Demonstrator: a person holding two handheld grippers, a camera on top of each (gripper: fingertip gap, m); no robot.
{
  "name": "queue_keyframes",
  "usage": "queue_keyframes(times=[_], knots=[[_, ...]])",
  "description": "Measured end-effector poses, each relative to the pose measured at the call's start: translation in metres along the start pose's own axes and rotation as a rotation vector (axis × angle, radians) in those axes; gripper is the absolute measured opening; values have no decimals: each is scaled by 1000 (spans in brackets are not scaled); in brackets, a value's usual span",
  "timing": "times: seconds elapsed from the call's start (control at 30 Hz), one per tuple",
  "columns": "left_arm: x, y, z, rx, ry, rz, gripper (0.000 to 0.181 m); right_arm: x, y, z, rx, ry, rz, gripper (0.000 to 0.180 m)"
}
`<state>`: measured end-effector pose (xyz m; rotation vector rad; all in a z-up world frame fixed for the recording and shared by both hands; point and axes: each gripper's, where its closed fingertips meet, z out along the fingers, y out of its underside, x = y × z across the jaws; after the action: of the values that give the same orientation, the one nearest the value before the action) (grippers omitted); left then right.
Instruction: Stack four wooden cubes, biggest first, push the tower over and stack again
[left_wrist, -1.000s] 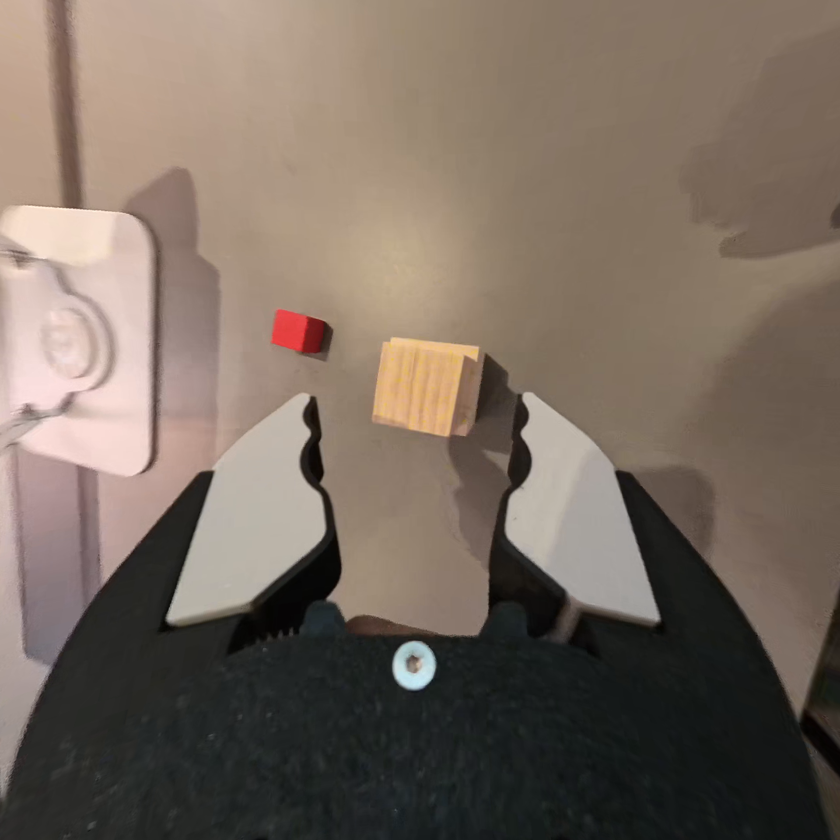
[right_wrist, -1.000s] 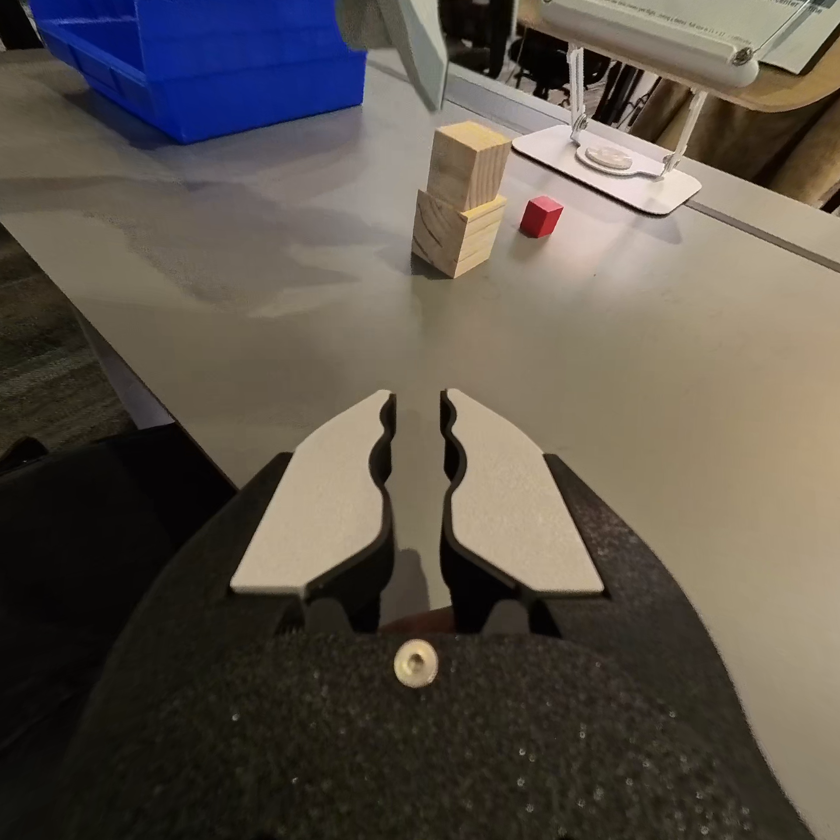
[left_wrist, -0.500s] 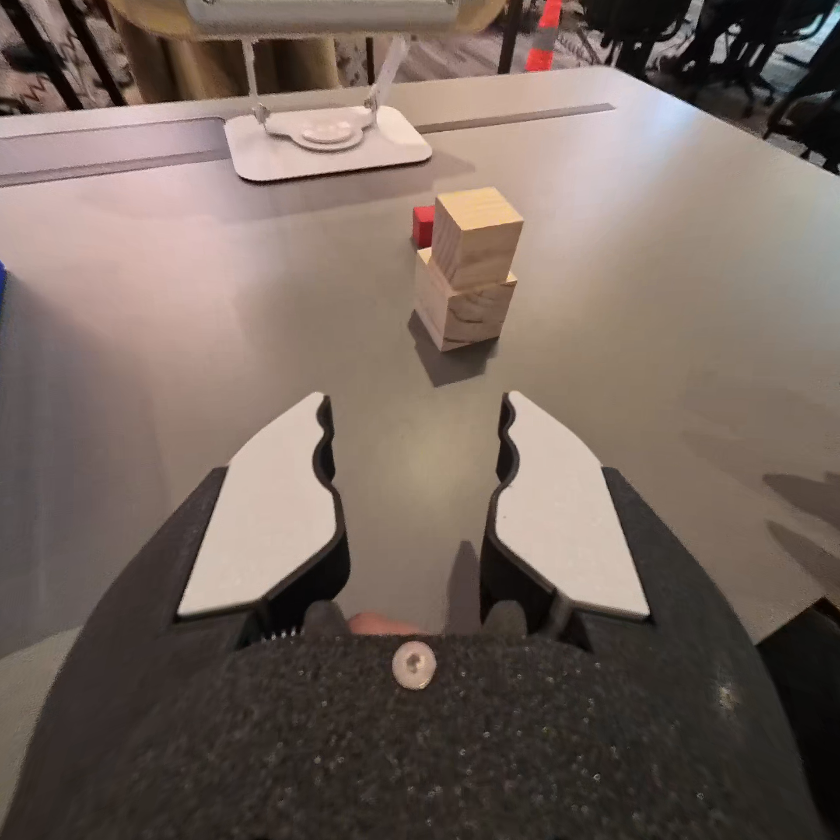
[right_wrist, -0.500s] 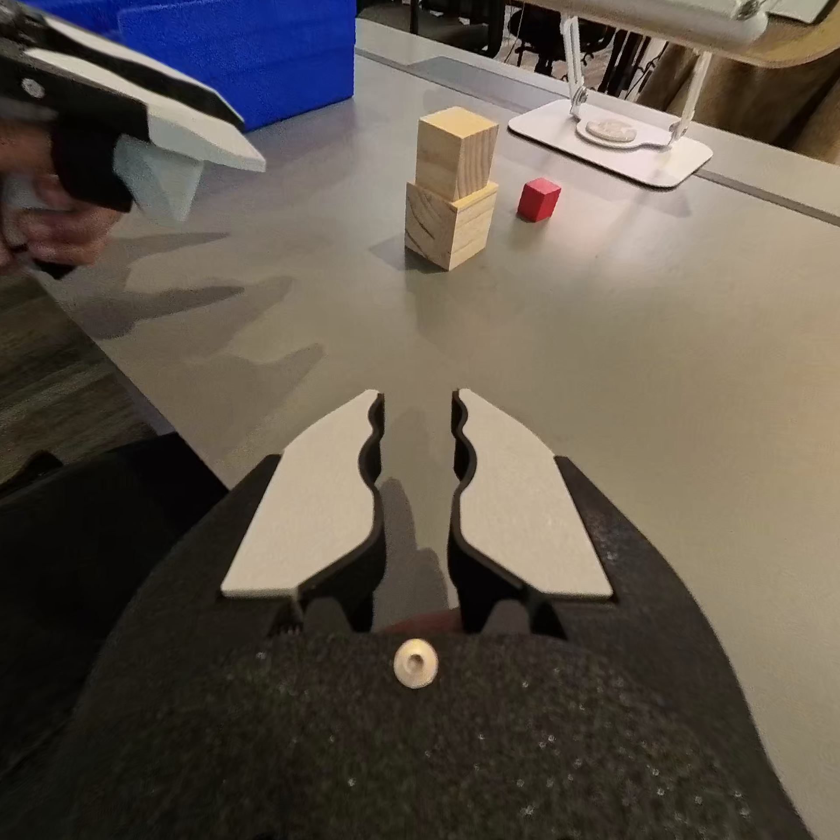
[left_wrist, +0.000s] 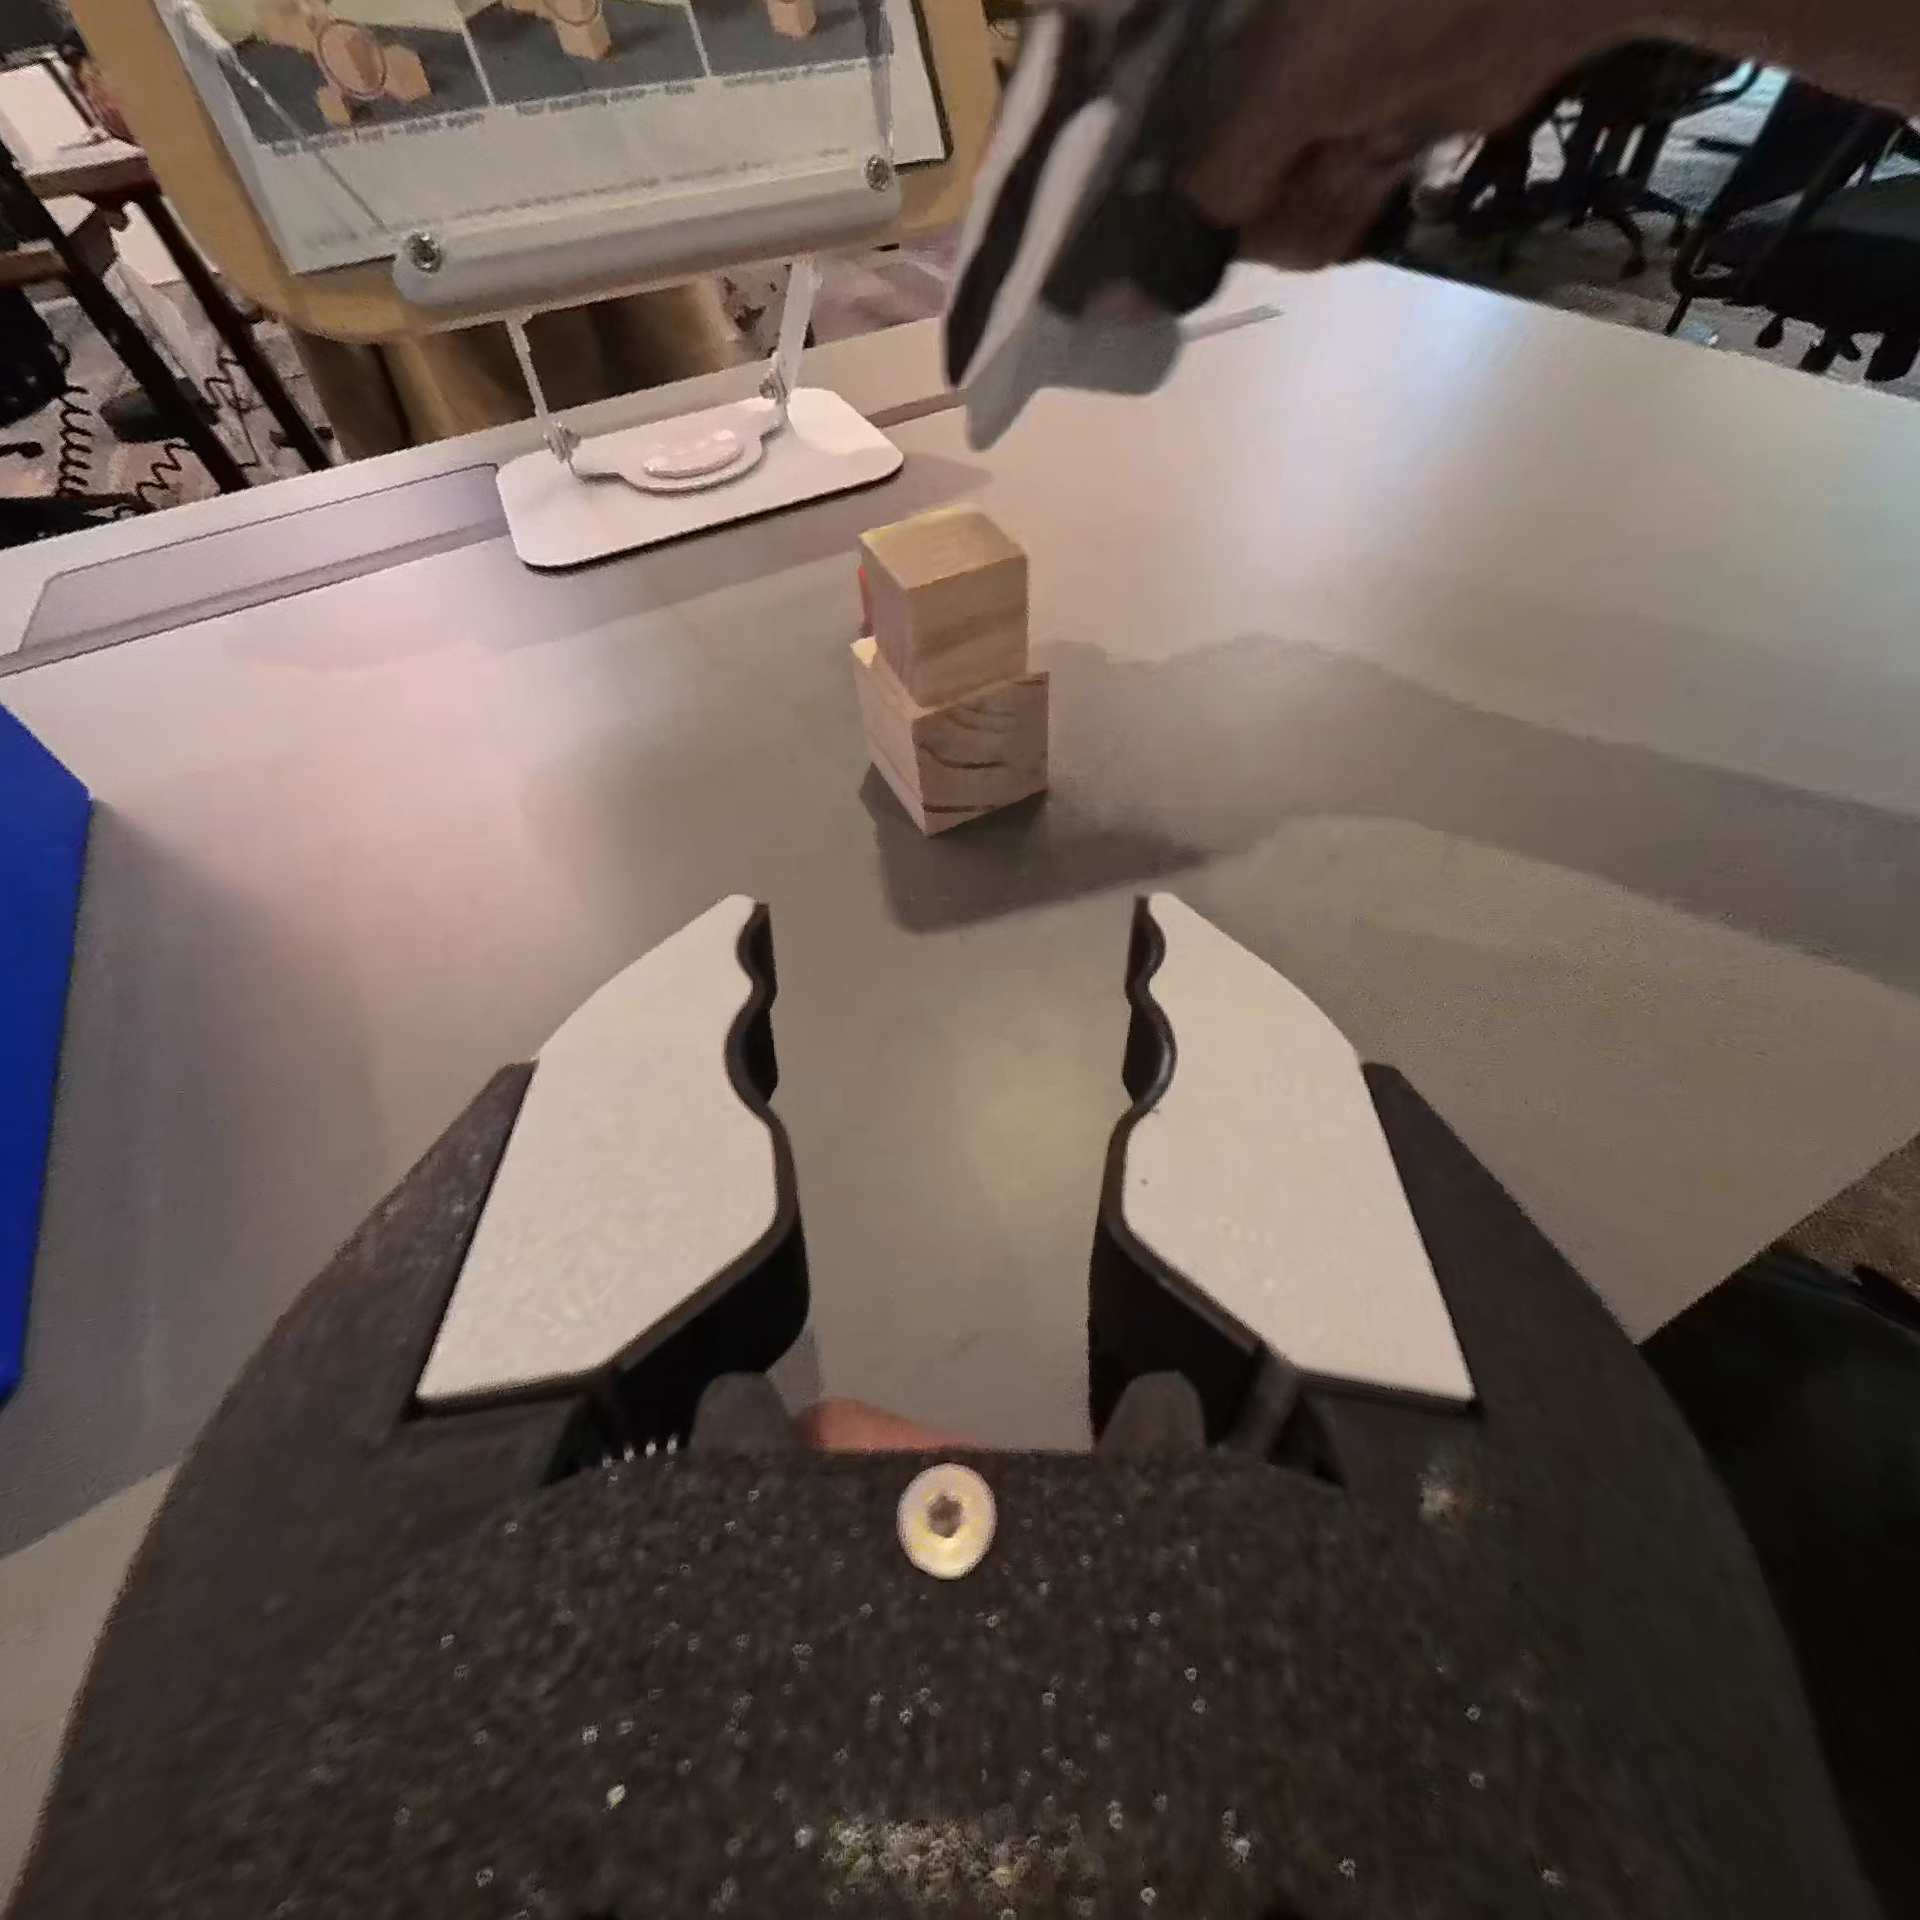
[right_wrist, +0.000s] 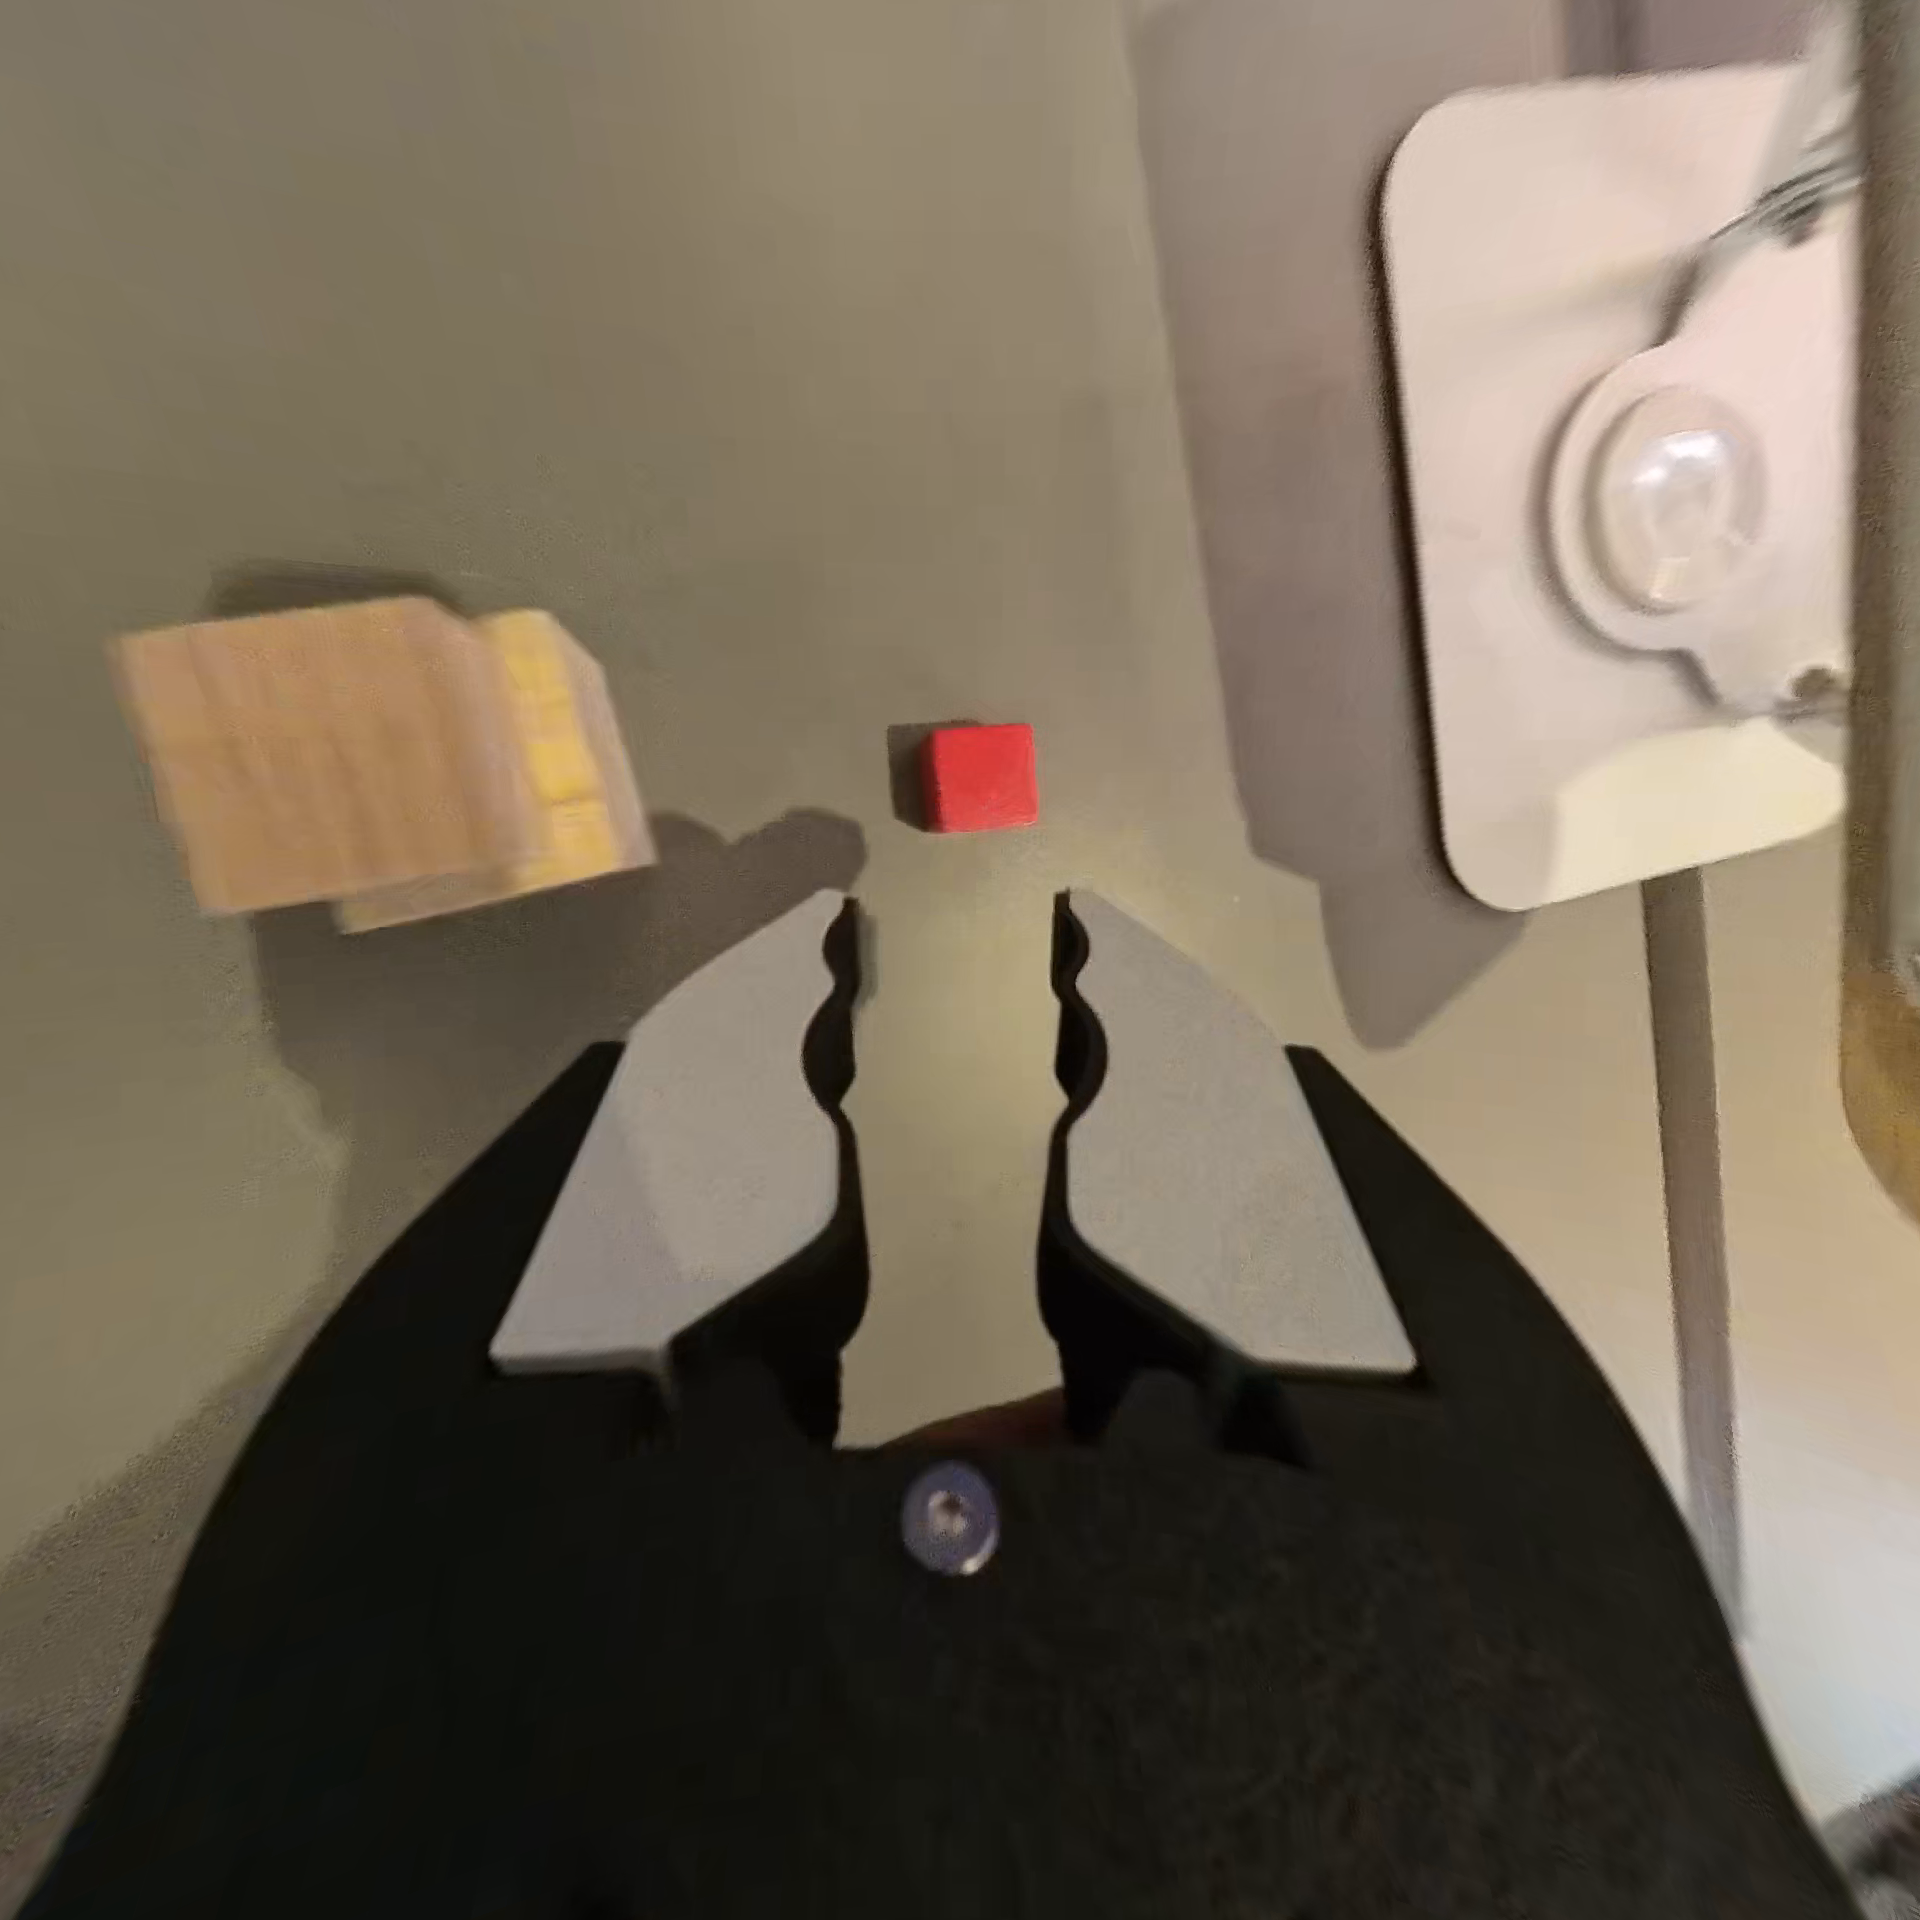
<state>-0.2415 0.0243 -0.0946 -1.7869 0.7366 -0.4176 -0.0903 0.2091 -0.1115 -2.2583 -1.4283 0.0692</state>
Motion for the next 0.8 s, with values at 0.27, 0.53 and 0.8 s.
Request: queue_keyframes(times=[0.27, 0.53, 0.8], knots=[[13, 10, 1, -43, 80, -21, 64, 10, 4, 72, -173, -70, -80, 36], [7, 15, 0, -53, 91, -54, 60, 4, -27, 23, -91, -84, -125, 28], [5, 15, -2, -60, 83, -65, 59, -77, -58, -44, -32, -202, -262, 28]])
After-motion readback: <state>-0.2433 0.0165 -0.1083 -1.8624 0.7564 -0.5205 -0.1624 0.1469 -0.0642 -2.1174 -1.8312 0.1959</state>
